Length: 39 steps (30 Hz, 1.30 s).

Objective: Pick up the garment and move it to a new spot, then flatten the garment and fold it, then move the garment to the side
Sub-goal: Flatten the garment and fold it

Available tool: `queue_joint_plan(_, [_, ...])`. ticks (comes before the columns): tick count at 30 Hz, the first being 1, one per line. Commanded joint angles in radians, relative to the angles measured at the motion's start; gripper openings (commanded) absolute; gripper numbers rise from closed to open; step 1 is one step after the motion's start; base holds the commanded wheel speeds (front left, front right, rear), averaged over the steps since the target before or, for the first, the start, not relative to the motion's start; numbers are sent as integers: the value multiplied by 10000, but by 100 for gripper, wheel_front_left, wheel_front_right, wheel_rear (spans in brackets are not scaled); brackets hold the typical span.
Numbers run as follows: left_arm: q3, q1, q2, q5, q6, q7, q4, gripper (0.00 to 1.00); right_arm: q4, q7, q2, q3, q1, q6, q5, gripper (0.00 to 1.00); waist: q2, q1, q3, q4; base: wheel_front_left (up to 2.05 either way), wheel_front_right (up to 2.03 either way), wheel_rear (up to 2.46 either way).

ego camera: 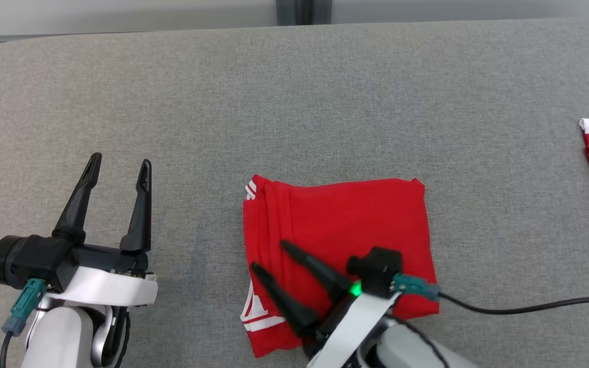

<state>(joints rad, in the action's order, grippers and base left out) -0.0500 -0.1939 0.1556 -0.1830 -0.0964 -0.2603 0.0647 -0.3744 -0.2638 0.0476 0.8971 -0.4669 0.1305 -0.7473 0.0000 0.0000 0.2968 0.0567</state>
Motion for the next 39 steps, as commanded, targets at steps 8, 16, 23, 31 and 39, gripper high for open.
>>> queue_joint_plan(8, [231,-244,49,88,-114,-31,47,100,738,-20,74,252,-484,7,-31,100,0,0,16,-219,0,0,0])
queue_joint_plan(16, [534,-168,84,179,-160,-31,-98,100,2330,-21,69,-3504,402,7,1854,100,0,0,-70,-463,0,0,0])
queue_joint_plan(23, [691,76,65,320,-159,-31,-247,100,2723,-22,94,-6149,1405,7,3643,100,0,0,-308,-637,0,0,0])
queue_joint_plan(31, [792,541,44,506,-62,-31,-408,100,2793,314,450,-7719,2483,6,4891,100,0,0,-628,-732,0,0,0])
queue_joint_plan(39, [833,1197,-73,493,60,-31,-491,100,3108,900,498,-8128,3524,6,5433,100,0,0,-1038,-735,0,0,0])
